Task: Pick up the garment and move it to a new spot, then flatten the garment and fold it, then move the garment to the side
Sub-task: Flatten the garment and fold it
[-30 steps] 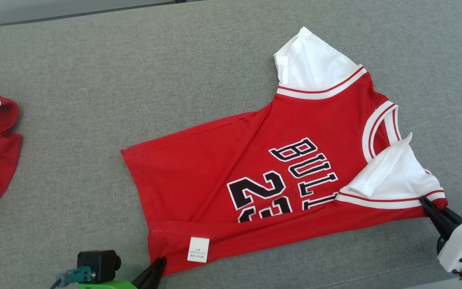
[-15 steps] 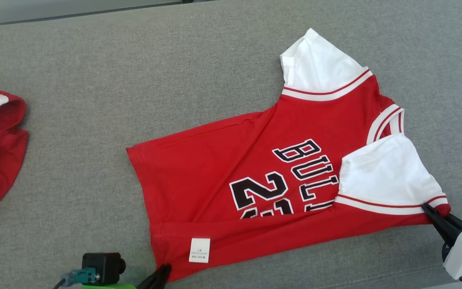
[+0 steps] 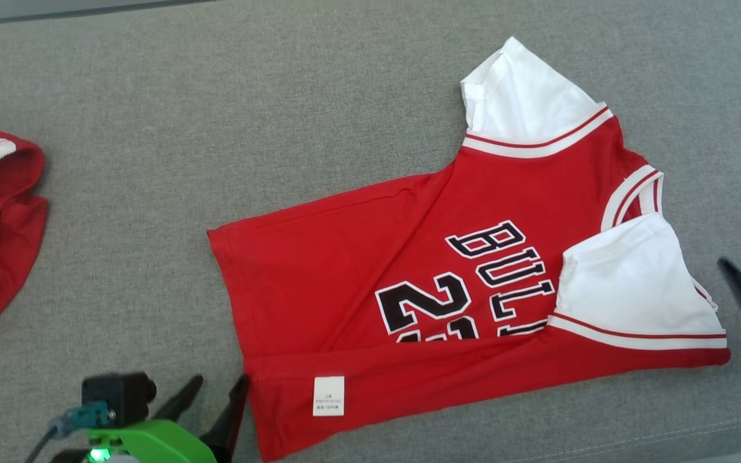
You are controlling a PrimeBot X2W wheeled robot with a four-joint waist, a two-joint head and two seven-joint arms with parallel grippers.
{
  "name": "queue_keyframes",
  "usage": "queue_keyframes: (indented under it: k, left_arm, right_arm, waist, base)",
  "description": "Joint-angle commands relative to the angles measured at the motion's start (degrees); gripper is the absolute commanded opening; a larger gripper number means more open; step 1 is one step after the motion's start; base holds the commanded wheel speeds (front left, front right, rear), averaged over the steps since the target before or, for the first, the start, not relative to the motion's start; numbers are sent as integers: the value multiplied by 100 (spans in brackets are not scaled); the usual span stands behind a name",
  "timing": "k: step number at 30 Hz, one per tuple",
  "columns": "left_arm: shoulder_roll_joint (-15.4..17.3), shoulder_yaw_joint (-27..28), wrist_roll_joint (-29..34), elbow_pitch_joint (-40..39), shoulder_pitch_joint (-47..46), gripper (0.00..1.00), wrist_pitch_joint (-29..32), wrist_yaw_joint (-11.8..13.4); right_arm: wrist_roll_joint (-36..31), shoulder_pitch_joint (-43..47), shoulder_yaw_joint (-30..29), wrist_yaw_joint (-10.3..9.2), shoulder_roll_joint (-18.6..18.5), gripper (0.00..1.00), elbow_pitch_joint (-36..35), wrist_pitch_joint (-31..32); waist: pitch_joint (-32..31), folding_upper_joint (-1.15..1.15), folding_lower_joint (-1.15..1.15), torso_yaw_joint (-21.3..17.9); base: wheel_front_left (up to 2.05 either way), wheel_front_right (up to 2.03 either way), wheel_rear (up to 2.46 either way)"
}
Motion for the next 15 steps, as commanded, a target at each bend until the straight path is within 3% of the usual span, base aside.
queue_keyframes:
  k: [1, 6, 11, 15]
  left_arm:
    - [56, 69, 36, -42, -213, 100, 14, 44]
    - [-38, 134, 159, 194, -1275, 100, 266, -94]
    - [-509, -96, 289, 1026, -2598, 100, 535, -308]
    - [-895, -220, 290, 1572, -3335, 100, 516, -498]
  right_arm:
    - [-108, -215, -37, -3, -45, 100, -55, -68]
    - [-375, -1585, 70, -5, 22, 100, 218, -48]
    - [-596, -3097, 630, -3, 182, 100, 922, 106]
    - [-689, -4003, 1098, -5, 65, 100, 1463, 109]
  waist:
    - [106, 20, 0, 37]
    - [557, 20, 0, 235]
    - [1105, 20, 0, 500]
    - [1439, 20, 0, 737]
  base:
    - [0, 0, 0]
    - [0, 0, 0]
    - [0, 0, 0]
    - [0, 0, 0]
